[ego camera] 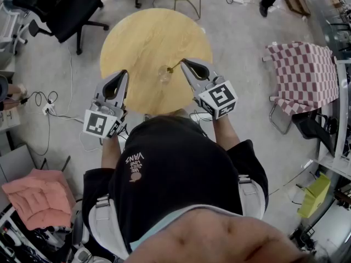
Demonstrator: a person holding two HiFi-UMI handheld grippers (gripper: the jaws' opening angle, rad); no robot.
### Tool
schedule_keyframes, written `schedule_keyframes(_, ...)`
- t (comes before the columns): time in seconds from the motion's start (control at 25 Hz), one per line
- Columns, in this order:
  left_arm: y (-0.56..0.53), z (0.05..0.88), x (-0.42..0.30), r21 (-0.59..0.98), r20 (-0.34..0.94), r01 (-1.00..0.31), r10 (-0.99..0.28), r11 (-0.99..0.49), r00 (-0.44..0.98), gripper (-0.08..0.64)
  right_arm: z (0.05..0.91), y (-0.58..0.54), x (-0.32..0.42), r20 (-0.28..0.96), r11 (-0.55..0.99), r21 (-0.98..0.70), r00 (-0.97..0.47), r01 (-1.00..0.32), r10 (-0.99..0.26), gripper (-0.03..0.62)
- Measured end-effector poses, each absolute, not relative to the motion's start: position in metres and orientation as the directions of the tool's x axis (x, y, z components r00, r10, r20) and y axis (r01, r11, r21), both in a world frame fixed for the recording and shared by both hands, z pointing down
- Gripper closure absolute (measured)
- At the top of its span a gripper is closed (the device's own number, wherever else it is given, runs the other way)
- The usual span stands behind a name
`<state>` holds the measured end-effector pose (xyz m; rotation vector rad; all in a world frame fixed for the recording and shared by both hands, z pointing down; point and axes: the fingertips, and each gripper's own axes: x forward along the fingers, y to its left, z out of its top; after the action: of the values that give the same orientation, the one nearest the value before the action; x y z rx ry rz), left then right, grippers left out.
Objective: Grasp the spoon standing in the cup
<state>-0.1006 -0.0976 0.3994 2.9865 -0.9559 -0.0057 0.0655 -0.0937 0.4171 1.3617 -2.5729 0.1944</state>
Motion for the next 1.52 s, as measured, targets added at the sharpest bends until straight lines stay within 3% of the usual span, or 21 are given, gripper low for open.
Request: schedule_keyframes(1.52, -0.098, 0.404, -0.086, 0.042, -0.003, -0.467, -0.468, -0.883, 0.884, 0.560, 0.421, -0.061, 0.107, 0.278, 0.347, -0.030, -0.342, -0.937, -0.898, 0.591)
